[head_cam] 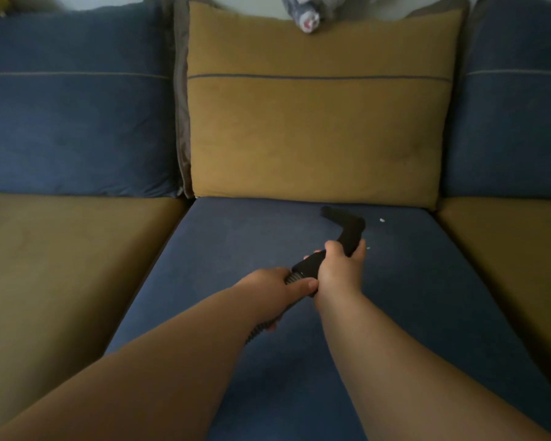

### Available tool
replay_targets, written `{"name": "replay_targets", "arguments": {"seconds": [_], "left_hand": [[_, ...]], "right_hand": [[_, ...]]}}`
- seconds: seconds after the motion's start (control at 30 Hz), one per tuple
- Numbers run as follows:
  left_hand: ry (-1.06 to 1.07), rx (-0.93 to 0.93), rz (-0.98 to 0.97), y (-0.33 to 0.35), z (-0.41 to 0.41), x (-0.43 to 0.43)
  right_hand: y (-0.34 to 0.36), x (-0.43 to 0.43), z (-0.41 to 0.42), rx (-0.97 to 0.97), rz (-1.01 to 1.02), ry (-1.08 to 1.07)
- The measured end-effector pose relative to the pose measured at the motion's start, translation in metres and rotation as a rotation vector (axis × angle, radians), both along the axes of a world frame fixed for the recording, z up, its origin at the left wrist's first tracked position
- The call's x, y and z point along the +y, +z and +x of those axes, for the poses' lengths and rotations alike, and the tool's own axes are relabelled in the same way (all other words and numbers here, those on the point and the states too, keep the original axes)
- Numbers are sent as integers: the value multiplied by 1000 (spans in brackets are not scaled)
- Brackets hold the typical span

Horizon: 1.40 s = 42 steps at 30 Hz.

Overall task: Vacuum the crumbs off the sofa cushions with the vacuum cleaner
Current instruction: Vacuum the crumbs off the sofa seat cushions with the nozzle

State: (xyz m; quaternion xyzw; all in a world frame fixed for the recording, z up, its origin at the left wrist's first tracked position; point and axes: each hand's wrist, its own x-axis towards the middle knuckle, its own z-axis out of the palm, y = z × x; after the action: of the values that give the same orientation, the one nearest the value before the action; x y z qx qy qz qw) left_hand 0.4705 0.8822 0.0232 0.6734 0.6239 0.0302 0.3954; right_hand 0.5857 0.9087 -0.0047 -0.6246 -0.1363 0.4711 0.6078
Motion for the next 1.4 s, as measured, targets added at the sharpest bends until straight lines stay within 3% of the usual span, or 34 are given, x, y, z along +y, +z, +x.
{"name": "replay_targets", "arguments": {"seconds": [0.2,0.5,1.13,1.4], "left_hand": [[-4,-4,11,-22,23,43],[62,-48,23,-20,-25,68],[333,-48,11,5,-142,36],[380,-46,-3,10,-146,22]], "right_hand": [[-14,37,19,-11,25,-10],[-10,68,-22,-78,13,8],[14,72,-149,-56,-61,452],[18,69,-161,-115,-64,486]]}}
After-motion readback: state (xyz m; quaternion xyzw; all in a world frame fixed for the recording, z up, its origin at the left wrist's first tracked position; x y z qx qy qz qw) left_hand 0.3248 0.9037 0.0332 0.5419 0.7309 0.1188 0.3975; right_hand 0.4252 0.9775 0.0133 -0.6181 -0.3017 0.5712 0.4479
